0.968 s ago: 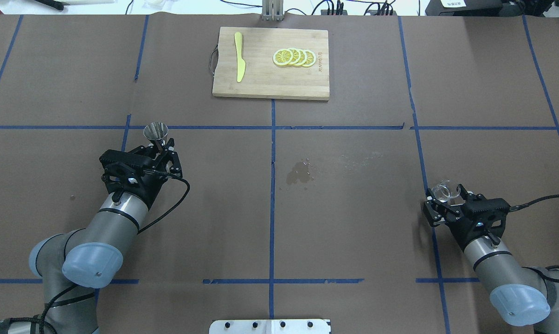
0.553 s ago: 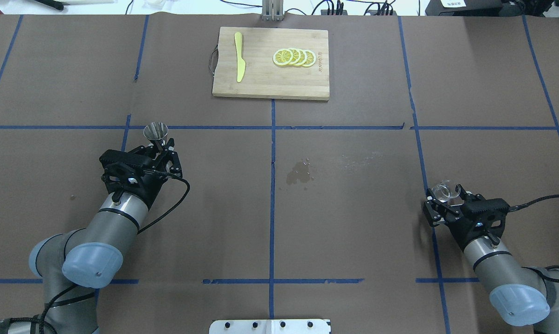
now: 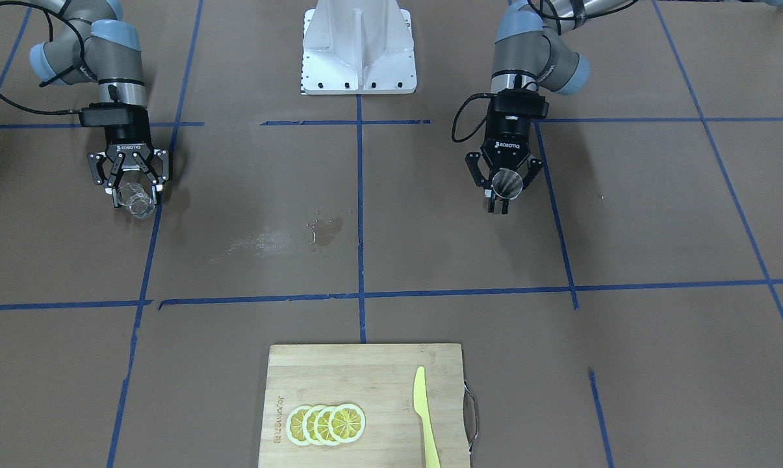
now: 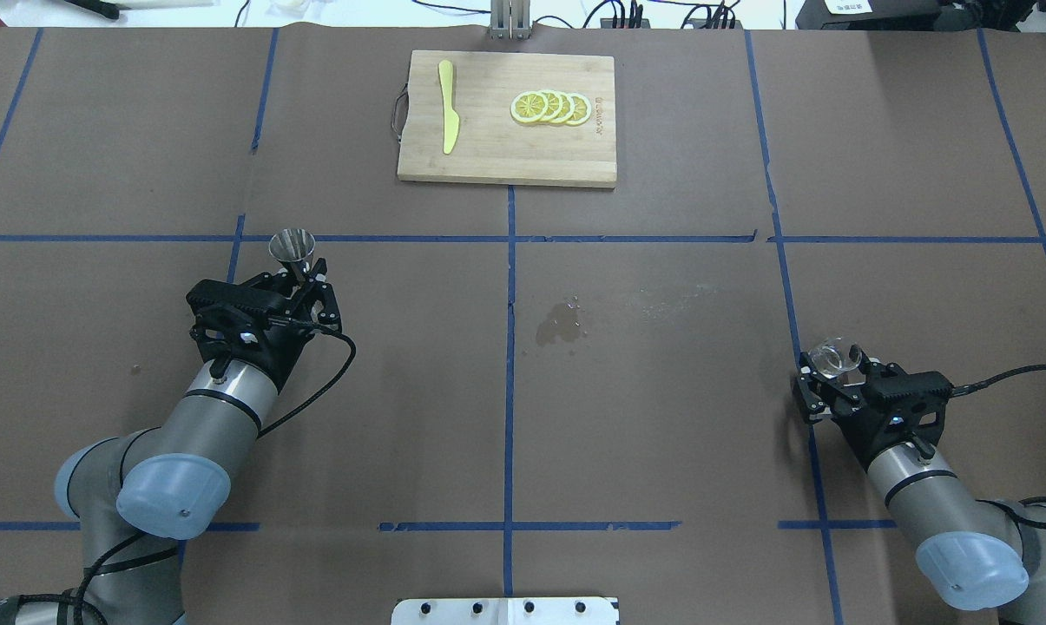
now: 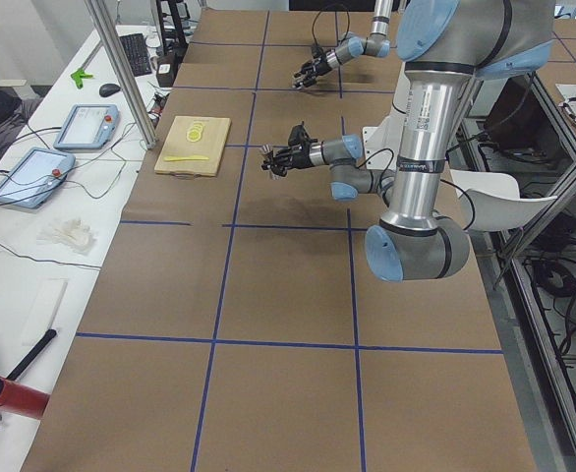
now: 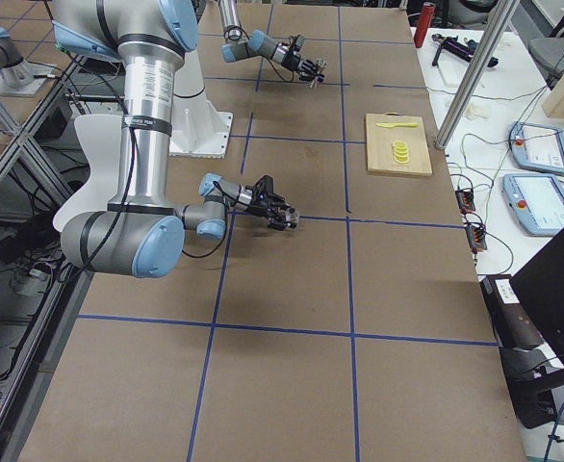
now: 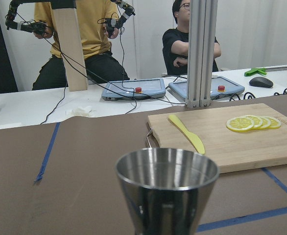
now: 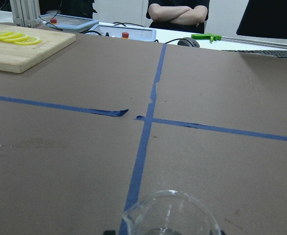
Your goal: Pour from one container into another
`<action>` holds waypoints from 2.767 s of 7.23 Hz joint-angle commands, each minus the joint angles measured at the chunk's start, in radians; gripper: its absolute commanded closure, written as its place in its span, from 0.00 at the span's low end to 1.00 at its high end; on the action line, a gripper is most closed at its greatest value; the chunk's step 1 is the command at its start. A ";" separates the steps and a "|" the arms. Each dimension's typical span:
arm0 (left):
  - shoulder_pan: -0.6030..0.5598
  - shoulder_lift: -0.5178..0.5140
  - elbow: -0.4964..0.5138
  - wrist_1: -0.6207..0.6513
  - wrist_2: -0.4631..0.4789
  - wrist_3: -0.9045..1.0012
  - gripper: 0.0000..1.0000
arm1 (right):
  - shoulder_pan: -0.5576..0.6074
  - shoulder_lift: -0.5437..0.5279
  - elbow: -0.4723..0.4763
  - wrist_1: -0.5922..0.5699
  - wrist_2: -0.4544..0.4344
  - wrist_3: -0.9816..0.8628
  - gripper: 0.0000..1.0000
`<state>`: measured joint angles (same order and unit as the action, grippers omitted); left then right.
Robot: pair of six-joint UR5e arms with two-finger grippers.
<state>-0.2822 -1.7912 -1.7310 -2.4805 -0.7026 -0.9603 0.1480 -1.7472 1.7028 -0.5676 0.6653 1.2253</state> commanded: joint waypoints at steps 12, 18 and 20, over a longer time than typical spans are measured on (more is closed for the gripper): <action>0.118 -0.172 0.037 0.014 0.005 0.075 1.00 | 0.211 0.225 0.153 -0.011 0.343 -0.547 1.00; 0.163 -0.258 0.090 0.006 -0.120 0.153 1.00 | 0.254 0.410 0.293 -0.367 0.476 -0.809 1.00; 0.103 -0.281 0.079 -0.030 -0.321 0.326 1.00 | 0.252 0.445 0.293 -0.396 0.503 -0.813 1.00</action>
<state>-0.1443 -2.0561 -1.6453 -2.4864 -0.9019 -0.7376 0.4009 -1.3268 1.9949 -0.9397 1.1486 0.4222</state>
